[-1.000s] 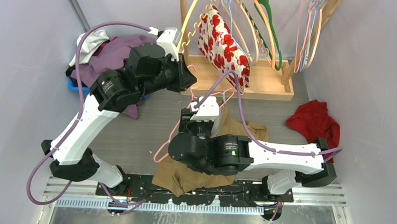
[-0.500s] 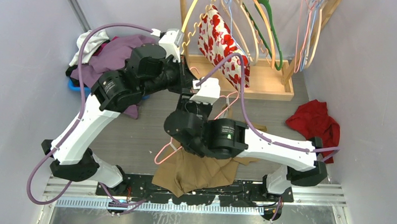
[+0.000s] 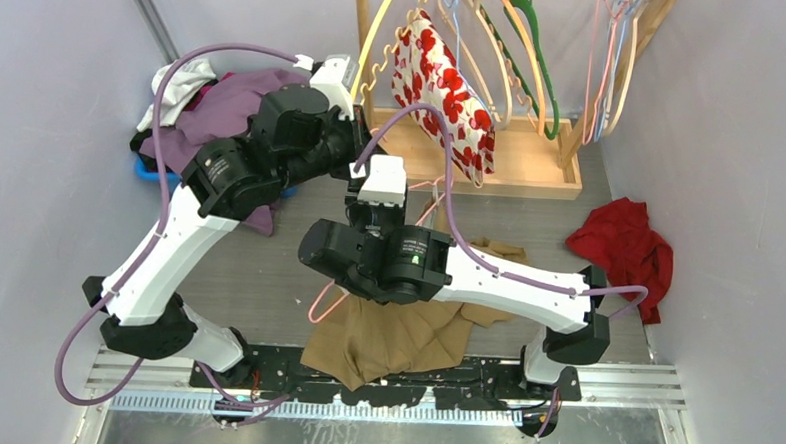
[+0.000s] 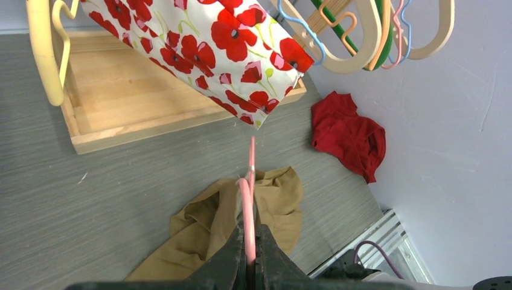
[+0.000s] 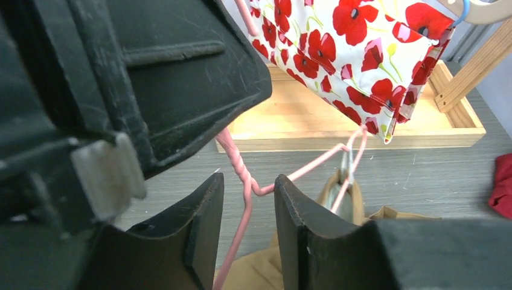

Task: Place the skirt on the hanger
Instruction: Place the hanger at the clothesline.

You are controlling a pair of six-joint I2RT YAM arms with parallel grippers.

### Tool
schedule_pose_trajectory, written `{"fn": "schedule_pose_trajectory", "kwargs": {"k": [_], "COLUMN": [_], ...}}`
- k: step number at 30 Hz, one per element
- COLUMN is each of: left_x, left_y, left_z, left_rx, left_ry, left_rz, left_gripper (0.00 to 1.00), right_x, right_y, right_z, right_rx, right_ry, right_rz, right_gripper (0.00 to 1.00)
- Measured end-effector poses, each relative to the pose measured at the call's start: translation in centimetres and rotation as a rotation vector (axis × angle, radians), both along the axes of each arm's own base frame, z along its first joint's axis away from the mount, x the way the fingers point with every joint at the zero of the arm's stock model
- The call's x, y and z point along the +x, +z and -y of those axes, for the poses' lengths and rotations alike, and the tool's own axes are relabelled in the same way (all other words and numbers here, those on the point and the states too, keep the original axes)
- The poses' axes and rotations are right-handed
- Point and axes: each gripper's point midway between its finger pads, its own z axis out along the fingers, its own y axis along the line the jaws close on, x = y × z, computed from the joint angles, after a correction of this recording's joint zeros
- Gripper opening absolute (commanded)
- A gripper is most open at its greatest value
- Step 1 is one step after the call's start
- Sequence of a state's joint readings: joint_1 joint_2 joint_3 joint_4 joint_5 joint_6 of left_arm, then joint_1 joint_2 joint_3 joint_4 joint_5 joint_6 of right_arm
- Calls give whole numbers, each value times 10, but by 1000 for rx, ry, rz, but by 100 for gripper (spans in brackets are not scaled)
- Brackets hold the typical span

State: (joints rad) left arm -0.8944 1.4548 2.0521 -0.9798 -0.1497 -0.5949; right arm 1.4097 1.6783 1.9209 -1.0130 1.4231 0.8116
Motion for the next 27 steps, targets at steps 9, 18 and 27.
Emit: {"fn": "schedule_pose_trajectory", "kwargs": {"k": [9,18,27], "left_x": [4,-2,-13], "left_y": [-3,7,55], "left_z": [3,19,26], "left_rx": [8,-45,-197], "left_ry": [2,-79,-195], "left_rz": [-1,-4,77], "left_gripper": [0,16,40], "right_x": [10,0,-11], "right_y": [-14,-3,17], "right_z": [8,26,63], "right_rx": [-21,17,55], "right_ry": [0,153,281], "right_rz": [-20,-43,-53], "right_gripper": [1,1,1]}}
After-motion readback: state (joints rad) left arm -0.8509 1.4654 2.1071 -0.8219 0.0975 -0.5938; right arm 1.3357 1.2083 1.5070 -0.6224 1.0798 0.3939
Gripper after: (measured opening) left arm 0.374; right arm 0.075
